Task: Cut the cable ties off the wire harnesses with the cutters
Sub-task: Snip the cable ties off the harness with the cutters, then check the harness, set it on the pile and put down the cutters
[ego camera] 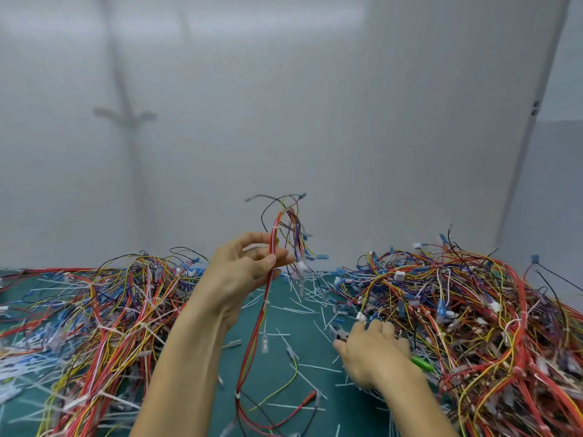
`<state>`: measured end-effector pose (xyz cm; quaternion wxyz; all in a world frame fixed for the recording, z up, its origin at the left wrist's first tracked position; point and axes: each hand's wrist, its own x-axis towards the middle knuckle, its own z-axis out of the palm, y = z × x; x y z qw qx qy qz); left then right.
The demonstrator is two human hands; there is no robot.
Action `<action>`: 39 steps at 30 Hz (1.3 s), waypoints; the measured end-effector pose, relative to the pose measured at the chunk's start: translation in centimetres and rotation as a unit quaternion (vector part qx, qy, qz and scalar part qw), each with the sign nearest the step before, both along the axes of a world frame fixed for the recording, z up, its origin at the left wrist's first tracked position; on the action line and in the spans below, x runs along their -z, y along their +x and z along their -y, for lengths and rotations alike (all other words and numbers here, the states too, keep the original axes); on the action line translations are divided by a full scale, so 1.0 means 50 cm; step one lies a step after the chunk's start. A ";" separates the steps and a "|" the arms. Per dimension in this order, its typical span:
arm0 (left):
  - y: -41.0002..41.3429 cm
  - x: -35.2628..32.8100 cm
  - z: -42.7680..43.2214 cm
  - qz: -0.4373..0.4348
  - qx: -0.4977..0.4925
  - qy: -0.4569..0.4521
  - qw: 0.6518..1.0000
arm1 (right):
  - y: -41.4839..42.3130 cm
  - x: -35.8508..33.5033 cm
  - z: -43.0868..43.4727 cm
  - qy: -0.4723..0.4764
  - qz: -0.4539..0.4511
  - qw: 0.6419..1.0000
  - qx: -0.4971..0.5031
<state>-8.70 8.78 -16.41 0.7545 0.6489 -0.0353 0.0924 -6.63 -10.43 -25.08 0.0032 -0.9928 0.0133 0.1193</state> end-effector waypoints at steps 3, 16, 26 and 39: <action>-0.010 -0.007 0.005 0.015 0.032 -0.032 0.999 | 0.004 0.015 -0.005 -0.012 -0.021 1.000 -0.014; -0.018 -0.009 0.020 0.054 0.008 0.080 0.995 | 0.007 0.022 -0.010 0.006 -0.010 1.000 -0.022; -0.013 -0.005 0.029 0.072 -0.022 0.127 0.989 | 0.006 0.025 -0.013 -0.007 -0.013 0.999 -0.031; -0.008 0.001 0.040 0.103 -0.040 0.116 0.987 | 0.006 0.005 -0.016 0.017 0.045 0.998 -0.041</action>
